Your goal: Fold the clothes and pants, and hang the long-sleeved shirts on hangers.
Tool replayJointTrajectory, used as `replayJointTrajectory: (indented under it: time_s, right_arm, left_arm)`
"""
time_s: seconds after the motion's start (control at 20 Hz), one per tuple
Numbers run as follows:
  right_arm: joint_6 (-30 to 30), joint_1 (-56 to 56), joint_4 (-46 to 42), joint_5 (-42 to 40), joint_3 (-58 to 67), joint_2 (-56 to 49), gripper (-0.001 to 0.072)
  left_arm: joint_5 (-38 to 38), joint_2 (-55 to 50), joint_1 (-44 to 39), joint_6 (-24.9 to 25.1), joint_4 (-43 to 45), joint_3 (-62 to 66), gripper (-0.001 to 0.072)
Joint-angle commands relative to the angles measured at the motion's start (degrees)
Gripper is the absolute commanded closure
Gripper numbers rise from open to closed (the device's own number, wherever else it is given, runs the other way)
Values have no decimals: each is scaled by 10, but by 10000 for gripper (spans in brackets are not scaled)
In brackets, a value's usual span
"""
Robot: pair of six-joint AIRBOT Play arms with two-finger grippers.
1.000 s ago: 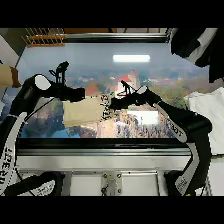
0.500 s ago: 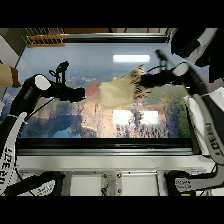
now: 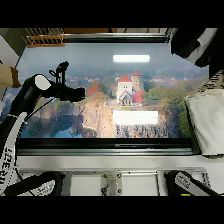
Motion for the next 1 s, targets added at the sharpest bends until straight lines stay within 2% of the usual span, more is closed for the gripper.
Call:
replayJointTrajectory:
  time_s: [0.0, 0.1, 0.25, 0.55, 0.7, 0.95]
  right_arm:
    - [67, -49, -95, 69, -1, 47, 704]
    - [101, -48, -160, 126, -6, 64, 704]
    - [131, -50, -231, 169, -58, 100, 703]
    - [172, -52, -325, 188, -237, 180, 703]
    - [173, -55, -336, 188, -301, 195, 703]
    - [172, -69, -339, 187, -336, 194, 700]
  left_arm:
    - [0, 0, 0, 0, 0, 0, 701]
    - [-2, 0, 0, 0, 0, 0, 701]
    - [-10, 0, 0, 1, 0, 0, 701]
    - [-19, 0, 0, 2, 1, 0, 701]
    - [-20, 0, 0, 2, 1, 0, 701]
    - [-26, 0, 0, 7, 1, 0, 701]
